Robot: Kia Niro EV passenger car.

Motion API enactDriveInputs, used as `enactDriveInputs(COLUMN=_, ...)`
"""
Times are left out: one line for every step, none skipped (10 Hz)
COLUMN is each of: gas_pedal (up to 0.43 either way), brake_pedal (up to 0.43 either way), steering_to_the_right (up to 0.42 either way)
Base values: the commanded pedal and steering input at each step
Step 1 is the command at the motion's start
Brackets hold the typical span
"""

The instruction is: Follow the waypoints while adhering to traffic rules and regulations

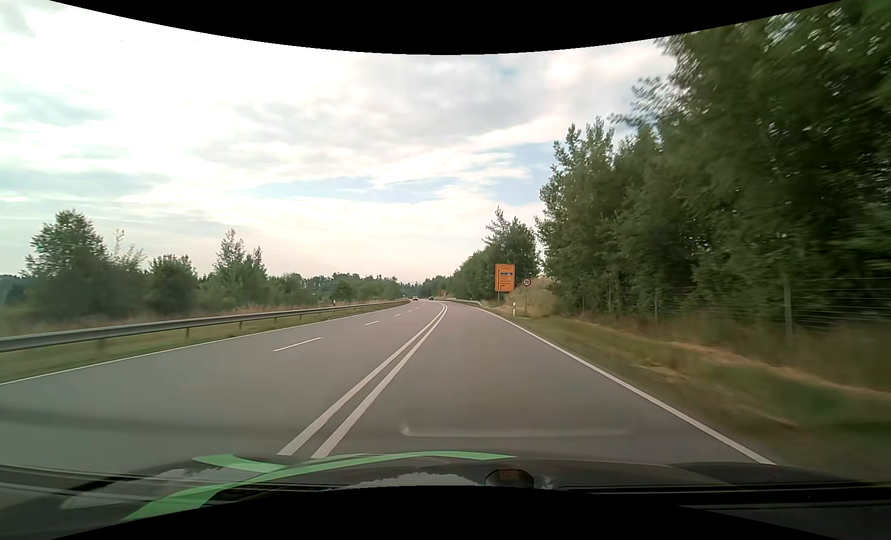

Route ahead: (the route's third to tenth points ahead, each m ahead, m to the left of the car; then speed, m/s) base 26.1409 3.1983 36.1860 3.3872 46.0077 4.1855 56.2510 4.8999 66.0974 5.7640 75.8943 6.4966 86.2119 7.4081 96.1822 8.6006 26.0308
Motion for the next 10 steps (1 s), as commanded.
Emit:
enactDriveInputs(gas_pedal=0.228, brake_pedal=0.0, steering_to_the_right=-0.007)
enactDriveInputs(gas_pedal=0.228, brake_pedal=0.0, steering_to_the_right=-0.007)
enactDriveInputs(gas_pedal=0.228, brake_pedal=0.0, steering_to_the_right=-0.007)
enactDriveInputs(gas_pedal=0.228, brake_pedal=0.0, steering_to_the_right=-0.007)
enactDriveInputs(gas_pedal=0.228, brake_pedal=0.0, steering_to_the_right=-0.007)
enactDriveInputs(gas_pedal=0.228, brake_pedal=0.0, steering_to_the_right=-0.007)
enactDriveInputs(gas_pedal=0.228, brake_pedal=0.0, steering_to_the_right=-0.007)
enactDriveInputs(gas_pedal=0.197, brake_pedal=0.0, steering_to_the_right=-0.007)
enactDriveInputs(gas_pedal=0.169, brake_pedal=0.0, steering_to_the_right=-0.007)
enactDriveInputs(gas_pedal=0.169, brake_pedal=0.0, steering_to_the_right=-0.007)
